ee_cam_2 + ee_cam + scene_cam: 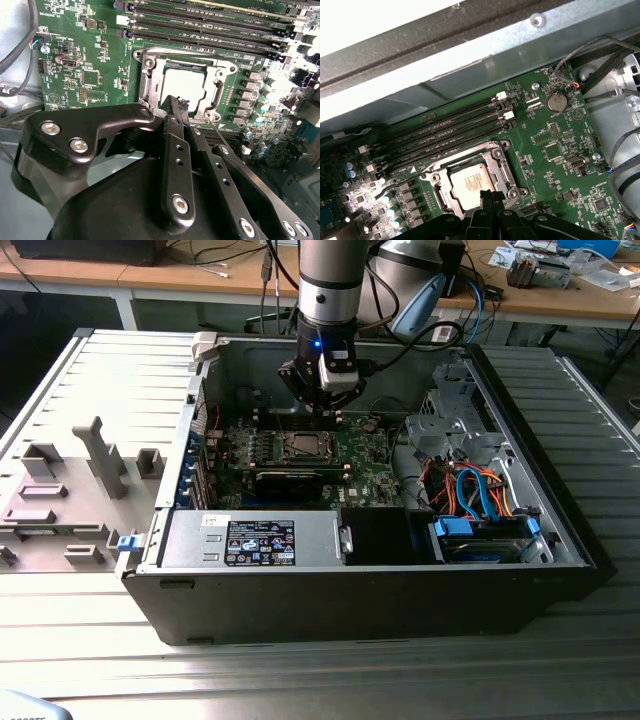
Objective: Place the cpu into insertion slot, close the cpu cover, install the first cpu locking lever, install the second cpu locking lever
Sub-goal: 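Install the first cpu locking lever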
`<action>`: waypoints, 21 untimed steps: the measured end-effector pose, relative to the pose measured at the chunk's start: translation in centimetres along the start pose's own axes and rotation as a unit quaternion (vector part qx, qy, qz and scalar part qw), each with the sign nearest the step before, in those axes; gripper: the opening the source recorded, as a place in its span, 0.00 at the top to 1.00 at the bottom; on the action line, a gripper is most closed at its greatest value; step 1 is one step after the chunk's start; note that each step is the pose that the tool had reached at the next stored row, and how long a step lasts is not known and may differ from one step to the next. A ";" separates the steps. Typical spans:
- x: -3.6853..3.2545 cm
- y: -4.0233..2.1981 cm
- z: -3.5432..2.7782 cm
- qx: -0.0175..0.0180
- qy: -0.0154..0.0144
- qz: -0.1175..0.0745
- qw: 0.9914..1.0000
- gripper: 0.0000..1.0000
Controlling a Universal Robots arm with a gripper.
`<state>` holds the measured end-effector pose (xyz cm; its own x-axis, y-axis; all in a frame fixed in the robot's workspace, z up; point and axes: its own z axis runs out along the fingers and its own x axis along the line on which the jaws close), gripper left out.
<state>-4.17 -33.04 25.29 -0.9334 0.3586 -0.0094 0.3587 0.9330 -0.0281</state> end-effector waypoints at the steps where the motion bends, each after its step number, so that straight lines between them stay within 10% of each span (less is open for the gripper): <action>1: 0.00 0.00 0.00 0.000 0.000 -0.001 1.000 0.89; 21: 0.00 0.00 0.00 0.000 0.000 -0.015 1.000 0.89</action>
<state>-4.17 -33.04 25.29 -0.9437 0.3307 -0.0094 0.3308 0.9433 -0.0280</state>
